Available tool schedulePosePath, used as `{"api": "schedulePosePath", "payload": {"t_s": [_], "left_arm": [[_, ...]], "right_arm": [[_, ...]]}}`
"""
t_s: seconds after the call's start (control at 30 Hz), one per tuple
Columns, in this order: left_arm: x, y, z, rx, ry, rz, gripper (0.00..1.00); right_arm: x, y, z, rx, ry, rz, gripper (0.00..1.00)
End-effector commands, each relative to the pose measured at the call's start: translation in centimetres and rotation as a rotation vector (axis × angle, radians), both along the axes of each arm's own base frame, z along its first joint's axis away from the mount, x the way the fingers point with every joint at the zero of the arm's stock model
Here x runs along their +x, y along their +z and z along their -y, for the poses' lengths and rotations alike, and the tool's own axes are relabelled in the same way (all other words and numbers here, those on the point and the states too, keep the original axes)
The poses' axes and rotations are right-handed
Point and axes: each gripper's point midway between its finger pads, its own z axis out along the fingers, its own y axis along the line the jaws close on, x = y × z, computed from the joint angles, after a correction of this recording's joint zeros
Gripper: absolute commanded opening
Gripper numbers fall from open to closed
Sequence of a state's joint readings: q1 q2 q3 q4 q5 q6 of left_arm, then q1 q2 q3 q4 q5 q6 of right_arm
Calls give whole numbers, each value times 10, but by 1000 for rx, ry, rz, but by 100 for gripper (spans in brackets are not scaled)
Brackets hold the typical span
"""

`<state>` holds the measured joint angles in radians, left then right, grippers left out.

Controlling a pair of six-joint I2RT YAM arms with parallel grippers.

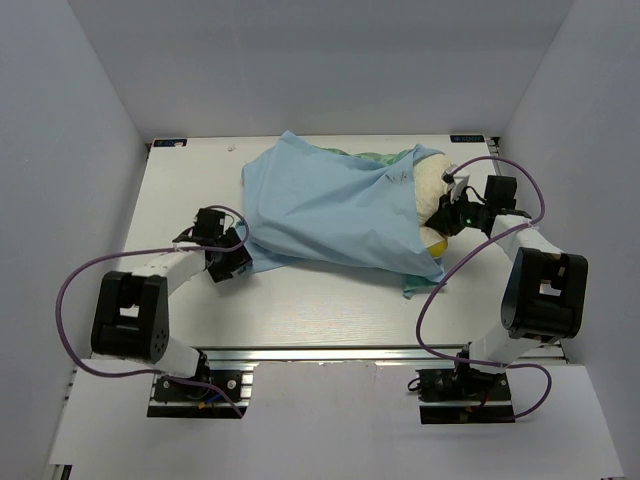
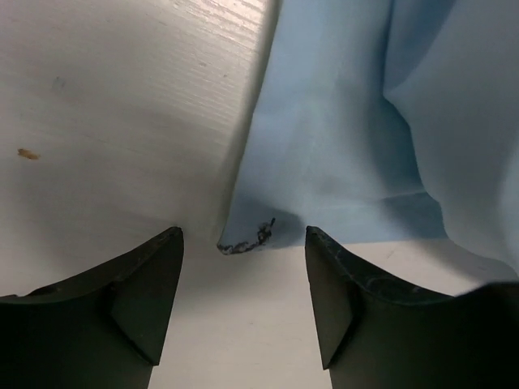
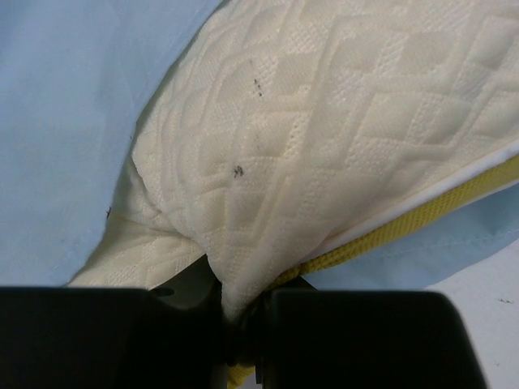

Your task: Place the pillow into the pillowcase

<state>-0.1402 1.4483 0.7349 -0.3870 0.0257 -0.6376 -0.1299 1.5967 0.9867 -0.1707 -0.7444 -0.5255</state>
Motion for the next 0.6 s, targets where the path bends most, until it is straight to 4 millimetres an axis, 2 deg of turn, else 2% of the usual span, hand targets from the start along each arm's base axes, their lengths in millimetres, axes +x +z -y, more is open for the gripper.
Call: {"api": "schedulePosePath", "payload": {"t_s": [0.0,0.1,0.13,0.2,0.23,0.3,0.37,0.47,0.5,0.57], "left_arm": [[28,8,-6,41,15,53,72],[31,-4,-7,55,7,24,66],[31,-7,-5,50,0,15,58],[31,-16,-4,47,-9,-7,47],[30,-20,-3,43,-12,-16,35],[27,-25,3,11,-31,-37,19],[26,-22,10,-24,-46,-34,1],[30,8,15,-55,-63,24,0],[30,33,14,-60,-67,72,0],[32,69,13,-72,-72,144,0]], "right_arm": [[7,19,-5,36,29,52,0],[5,17,-6,41,29,46,0],[4,16,-7,41,31,43,0],[4,13,-6,41,28,38,0],[3,12,-6,41,26,33,0],[4,8,-4,35,20,27,0],[6,7,-2,27,3,29,0],[17,5,8,-7,-61,52,0],[20,3,13,-31,-88,57,0],[26,4,17,-44,-117,71,0]]}}
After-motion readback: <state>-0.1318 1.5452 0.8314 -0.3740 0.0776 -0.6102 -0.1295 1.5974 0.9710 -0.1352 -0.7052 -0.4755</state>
